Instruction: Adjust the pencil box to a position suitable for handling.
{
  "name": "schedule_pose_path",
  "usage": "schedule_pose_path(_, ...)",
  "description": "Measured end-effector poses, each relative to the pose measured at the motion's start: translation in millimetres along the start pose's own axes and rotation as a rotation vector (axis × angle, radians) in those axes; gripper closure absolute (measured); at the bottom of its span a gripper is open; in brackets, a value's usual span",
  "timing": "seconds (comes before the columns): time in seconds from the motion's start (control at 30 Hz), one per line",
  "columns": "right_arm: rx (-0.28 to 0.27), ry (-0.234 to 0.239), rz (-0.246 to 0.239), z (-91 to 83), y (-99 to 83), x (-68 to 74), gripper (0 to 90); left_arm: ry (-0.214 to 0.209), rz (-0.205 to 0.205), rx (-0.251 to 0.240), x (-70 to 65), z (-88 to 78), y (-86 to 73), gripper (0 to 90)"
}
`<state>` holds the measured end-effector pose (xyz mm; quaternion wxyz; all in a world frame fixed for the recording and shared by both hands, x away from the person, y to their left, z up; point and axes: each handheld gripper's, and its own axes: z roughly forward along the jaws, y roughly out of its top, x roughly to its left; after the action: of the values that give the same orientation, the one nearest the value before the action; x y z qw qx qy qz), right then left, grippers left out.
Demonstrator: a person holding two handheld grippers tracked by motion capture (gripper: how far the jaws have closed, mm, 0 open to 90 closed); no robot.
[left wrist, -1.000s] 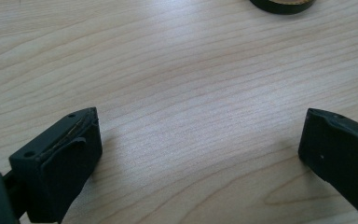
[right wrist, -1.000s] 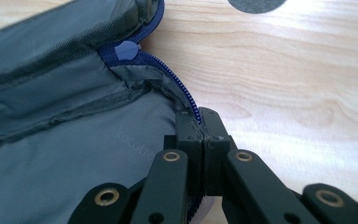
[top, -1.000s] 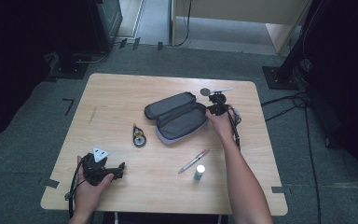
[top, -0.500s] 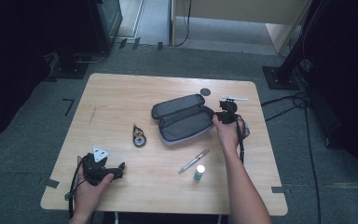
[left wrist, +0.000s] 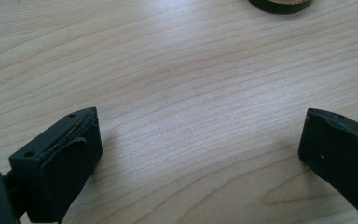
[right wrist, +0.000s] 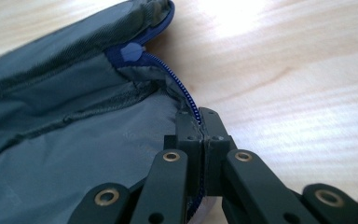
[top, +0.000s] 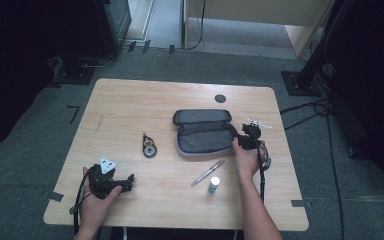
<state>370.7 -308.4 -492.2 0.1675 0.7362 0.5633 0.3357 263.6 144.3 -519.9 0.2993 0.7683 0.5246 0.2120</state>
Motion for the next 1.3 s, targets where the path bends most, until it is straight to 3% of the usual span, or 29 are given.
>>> schedule_pose_path(0.13, 0.014, 0.021, 0.016, -0.8, -7.4, -2.8, 88.7, 0.0, -0.001, -0.001, -0.1, 0.0, 0.0, 0.0)
schedule_pose_path(0.4, 0.014, 0.056, -0.025, -13.6, -11.9, 2.8, 87.1, 0.0, -0.001, -0.001, -0.1, 0.1, 0.0, 0.0)
schedule_pose_path(0.63, -0.01, 0.087, -0.016, -16.5, -16.9, 4.4, 78.7, 0.0, -0.001, -0.001, -0.1, 0.0, 0.0, 0.0)
schedule_pose_path(0.9, -0.019, 0.092, -0.022, -17.2, -22.5, 10.6, 81.0, 0.0, 0.0, 0.0, 0.0, 0.0, 0.0, 0.0)
schedule_pose_path(1.03, -0.02, 0.109, -0.036, -18.7, -24.8, 12.2, 72.6, 0.0, 0.0, 0.0, 0.0, 0.0, 0.0, 0.0)
schedule_pose_path(1.13, -0.035, 0.144, -0.07, -25.6, -24.7, 12.6, 66.5, -0.001, 0.0, 0.0, 0.0, 0.0, 0.0, 0.0)
schedule_pose_path(1.23, -0.065, 0.175, -0.201, -33.0, -27.7, 16.8, 59.1, 0.0, 0.0, 0.0, 0.0, 0.0, 0.0, 0.0)
schedule_pose_path(1.27, -0.076, 0.192, -0.259, -38.0, -30.2, 18.2, 52.1, 0.0, -0.001, 0.0, -0.1, 0.0, 0.0, 0.0)
schedule_pose_path(1.3, -0.077, 0.211, -0.271, -40.3, -30.6, 18.2, 48.4, 0.0, -0.001, 0.0, -0.1, 0.0, 0.0, 0.0)
